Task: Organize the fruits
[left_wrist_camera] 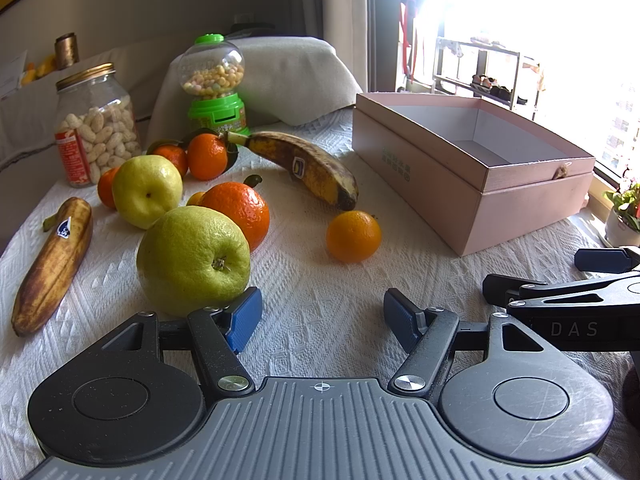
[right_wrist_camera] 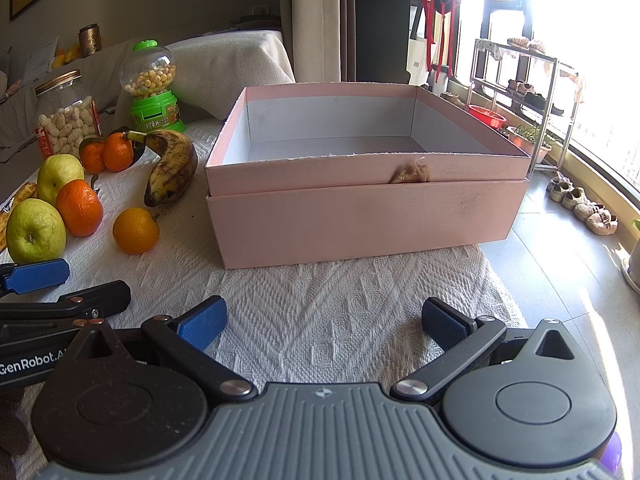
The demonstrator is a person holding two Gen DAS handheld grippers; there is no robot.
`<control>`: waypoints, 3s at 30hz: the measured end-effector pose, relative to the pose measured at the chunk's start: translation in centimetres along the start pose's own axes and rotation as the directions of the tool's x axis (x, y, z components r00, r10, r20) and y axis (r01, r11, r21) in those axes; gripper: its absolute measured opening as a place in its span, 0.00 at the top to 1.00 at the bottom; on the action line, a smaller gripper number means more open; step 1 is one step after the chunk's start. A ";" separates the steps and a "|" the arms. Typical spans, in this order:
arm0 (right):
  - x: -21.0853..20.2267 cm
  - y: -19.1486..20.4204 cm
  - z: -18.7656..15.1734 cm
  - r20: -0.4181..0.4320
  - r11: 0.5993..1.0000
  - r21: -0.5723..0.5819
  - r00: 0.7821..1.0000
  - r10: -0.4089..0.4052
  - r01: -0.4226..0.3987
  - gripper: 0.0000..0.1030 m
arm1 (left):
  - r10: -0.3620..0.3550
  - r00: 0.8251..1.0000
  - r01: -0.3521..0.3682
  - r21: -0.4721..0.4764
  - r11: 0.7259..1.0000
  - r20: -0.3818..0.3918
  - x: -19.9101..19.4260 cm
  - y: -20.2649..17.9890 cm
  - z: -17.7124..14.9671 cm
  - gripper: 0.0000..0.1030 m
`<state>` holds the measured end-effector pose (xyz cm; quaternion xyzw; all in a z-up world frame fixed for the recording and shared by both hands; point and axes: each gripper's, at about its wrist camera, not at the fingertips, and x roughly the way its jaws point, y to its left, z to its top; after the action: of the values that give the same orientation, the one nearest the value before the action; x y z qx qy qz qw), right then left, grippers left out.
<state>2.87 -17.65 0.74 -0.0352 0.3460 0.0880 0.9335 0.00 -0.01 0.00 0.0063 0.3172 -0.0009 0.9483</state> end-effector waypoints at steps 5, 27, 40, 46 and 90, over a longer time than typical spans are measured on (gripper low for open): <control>0.0 0.0 0.0 0.000 1.000 0.000 1.000 0.000 0.000 0.00 | 0.000 1.000 0.000 0.000 1.000 0.000 0.0 0.0 0.0 0.29; 0.5 -0.1 1.0 -0.086 0.997 -0.054 0.995 0.053 -0.058 0.00 | -0.066 0.998 0.066 -0.004 0.998 0.007 -0.7 0.7 -0.1 0.33; -0.6 -0.1 5.2 -0.060 0.968 0.000 0.966 0.250 -0.251 0.14 | -0.180 0.979 0.194 -0.155 0.969 0.100 -6.4 10.2 3.5 0.50; 1.5 2.7 7.7 -0.066 0.955 -0.035 0.954 0.292 -0.294 0.11 | -0.155 0.982 0.174 -0.212 0.962 0.104 -6.4 13.4 2.7 0.50; -3.1 9.9 4.9 -0.015 0.856 -0.201 0.876 0.483 -0.476 0.50 | -0.298 0.954 0.299 -0.179 0.937 0.028 -7.2 12.6 0.8 0.50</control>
<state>1.86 -7.70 6.45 -0.0393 0.3163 0.3520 0.8801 -5.15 12.52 5.13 -0.1281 0.3132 -0.1158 0.9339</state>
